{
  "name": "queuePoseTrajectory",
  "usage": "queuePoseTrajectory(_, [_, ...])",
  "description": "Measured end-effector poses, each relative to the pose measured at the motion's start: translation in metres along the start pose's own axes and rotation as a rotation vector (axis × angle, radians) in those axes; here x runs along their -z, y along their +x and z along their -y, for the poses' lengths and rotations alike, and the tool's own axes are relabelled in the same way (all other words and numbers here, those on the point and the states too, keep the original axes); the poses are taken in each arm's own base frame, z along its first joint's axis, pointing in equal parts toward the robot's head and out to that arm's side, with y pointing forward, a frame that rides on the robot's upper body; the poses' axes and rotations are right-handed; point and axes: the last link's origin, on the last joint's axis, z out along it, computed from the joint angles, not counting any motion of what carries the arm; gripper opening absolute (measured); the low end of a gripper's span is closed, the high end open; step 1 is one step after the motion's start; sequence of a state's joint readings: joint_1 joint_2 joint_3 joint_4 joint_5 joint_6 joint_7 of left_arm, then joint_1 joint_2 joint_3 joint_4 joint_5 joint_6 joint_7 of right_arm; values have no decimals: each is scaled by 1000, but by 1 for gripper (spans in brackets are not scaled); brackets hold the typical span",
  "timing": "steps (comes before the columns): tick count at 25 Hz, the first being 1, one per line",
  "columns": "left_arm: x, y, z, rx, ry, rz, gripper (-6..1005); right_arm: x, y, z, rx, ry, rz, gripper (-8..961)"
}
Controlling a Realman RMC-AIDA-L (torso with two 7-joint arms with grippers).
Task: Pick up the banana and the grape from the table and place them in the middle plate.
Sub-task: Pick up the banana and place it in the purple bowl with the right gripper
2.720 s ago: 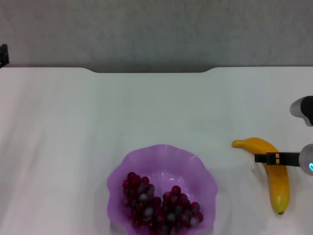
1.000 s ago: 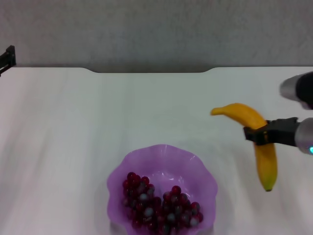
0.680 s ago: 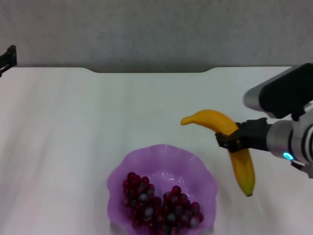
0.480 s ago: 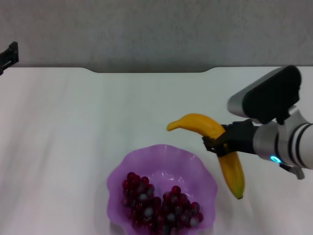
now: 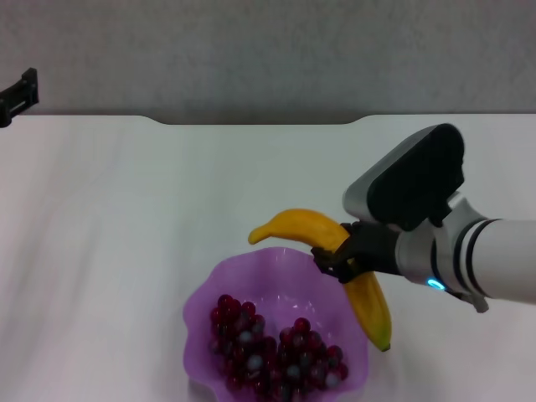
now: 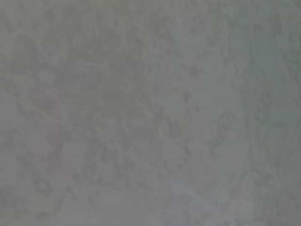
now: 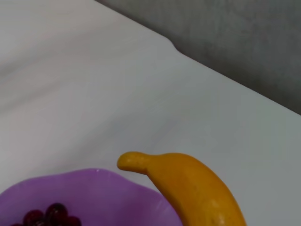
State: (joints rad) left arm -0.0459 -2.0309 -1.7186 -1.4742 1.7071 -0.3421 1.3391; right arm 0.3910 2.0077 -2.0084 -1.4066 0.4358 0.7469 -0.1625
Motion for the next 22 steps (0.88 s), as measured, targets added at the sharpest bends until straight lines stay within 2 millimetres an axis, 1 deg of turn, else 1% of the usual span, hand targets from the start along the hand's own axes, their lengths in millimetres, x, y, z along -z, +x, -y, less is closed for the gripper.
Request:
queuePoseTrajectory(8, [-1, 1, -3, 0, -9, -4, 880, -17, 3, -11, 21, -34, -16, 596])
queuePoseTrajectory(15, [-2, 2, -4, 0, -11, -5, 880, -31, 7, -11, 18, -47, -30, 619])
queuePoseTrajectory(22, [-3, 3, -5, -1, -14, -7, 880, -35, 6, -14, 34, -59, -41, 641])
